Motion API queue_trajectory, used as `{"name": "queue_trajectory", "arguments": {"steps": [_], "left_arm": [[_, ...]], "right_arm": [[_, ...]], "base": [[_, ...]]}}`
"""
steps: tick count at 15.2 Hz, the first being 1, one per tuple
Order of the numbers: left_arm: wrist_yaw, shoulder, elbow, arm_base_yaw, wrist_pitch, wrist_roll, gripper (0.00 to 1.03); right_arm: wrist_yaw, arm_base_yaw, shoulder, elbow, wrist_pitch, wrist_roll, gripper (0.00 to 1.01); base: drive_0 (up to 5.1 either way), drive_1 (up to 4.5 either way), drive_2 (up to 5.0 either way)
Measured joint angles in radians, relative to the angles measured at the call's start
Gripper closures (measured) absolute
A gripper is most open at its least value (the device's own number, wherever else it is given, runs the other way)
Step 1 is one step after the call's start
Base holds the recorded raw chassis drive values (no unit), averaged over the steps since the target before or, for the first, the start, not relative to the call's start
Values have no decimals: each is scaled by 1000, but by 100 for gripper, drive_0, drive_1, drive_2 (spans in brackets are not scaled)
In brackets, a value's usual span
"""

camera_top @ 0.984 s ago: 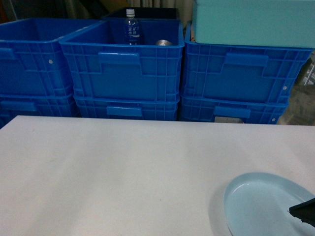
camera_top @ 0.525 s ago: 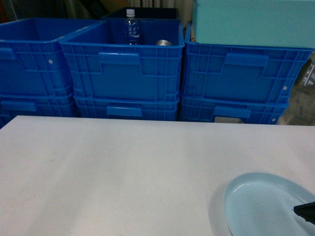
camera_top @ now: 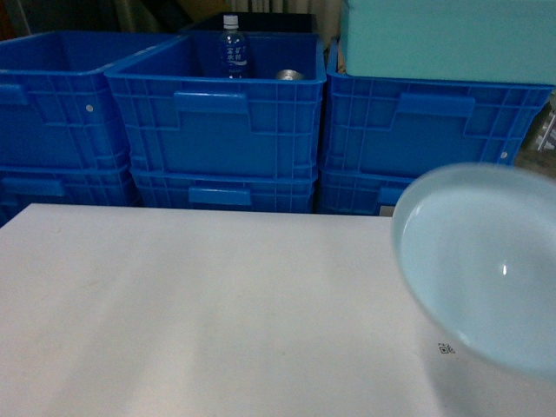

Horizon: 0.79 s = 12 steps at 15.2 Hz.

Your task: Place blue tray on left shelf second layer neatly

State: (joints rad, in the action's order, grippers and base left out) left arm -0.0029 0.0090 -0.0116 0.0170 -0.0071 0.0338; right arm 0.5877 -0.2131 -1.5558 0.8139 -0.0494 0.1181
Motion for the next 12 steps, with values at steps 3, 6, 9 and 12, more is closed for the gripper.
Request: {"name": "queue_trajectory", "arguments": {"steps": [3, 6, 9, 12], "left_arm": [[0, 0, 0, 0, 0, 0, 5], [0, 0, 0, 0, 0, 0, 5], [0, 0, 0, 0, 0, 0, 5], [0, 0, 0, 0, 0, 0, 5]], "right_arm": [[112, -50, 515, -11, -148, 0, 99], [30, 26, 633, -56, -48, -84, 99], [6, 56, 659, -96, -31, -111, 99], [-59, 85, 690, -161, 33, -124, 99]], "base": [[0, 0, 0], [0, 0, 0], [0, 0, 0], [0, 0, 0]]}}
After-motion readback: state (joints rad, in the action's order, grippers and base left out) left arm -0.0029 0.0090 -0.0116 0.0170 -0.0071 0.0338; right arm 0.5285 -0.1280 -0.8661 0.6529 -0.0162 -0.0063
